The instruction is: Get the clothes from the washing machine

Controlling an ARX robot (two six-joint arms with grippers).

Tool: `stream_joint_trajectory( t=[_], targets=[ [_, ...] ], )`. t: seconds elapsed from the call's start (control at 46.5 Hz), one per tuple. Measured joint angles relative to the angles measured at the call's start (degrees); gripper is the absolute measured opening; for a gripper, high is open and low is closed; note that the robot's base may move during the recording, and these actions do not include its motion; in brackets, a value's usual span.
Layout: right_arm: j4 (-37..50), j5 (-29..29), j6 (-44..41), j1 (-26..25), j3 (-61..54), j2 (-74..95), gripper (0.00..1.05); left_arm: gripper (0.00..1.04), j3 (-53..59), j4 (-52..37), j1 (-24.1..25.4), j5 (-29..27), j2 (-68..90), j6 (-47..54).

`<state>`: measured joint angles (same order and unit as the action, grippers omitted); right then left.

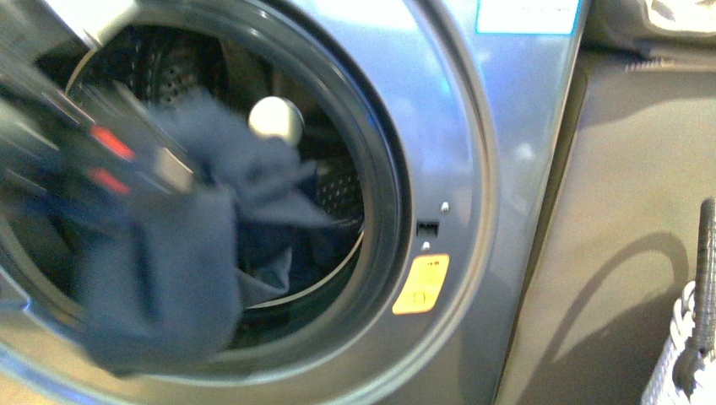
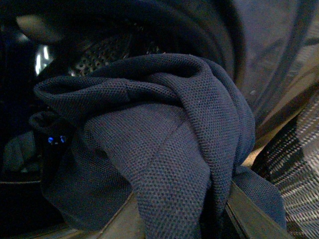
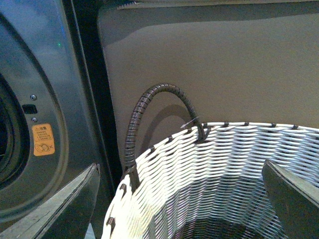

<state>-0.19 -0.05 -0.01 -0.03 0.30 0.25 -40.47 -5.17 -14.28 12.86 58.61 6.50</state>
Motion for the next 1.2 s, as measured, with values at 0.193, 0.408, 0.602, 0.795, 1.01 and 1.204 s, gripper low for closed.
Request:
stream_joint_trajectory(
  t=[0.193, 0.408, 0.602, 0.795, 1.01, 1.204],
  targets=[
    [0.02, 0.00, 0.00, 0.00, 0.00, 0.00, 0.97, 0.21, -3.34, 4.44, -1.25, 2.43, -6.47, 1.57],
    [0.00, 0.00, 0.00, 0.00, 0.00, 0.00, 0.97, 0.21, -9.46, 8.41, -4.42, 3.30, -9.94, 3.28],
    [0.02, -0.02, 0.00, 0.00, 0.00, 0.00, 0.97, 0.21, -16.06, 10.80, -10.32, 2.03, -10.05, 5.44],
    [0.02, 0.00, 0.00, 0.00, 0.00, 0.00, 0.97, 0.21, -24.65, 11.65, -14.97, 0.04, -6.54, 6.97],
    [0.02, -0.02, 0.00, 0.00, 0.00, 0.00, 0.97, 0.21, -35.26, 12.94, -17.81, -1.29, 0.13, 8.07],
    [0.02, -0.02, 0.00, 0.00, 0.00, 0.00, 0.97, 0.21, -47.45, 15.52, -18.34, -1.90, 9.22, 8.09]
  ],
)
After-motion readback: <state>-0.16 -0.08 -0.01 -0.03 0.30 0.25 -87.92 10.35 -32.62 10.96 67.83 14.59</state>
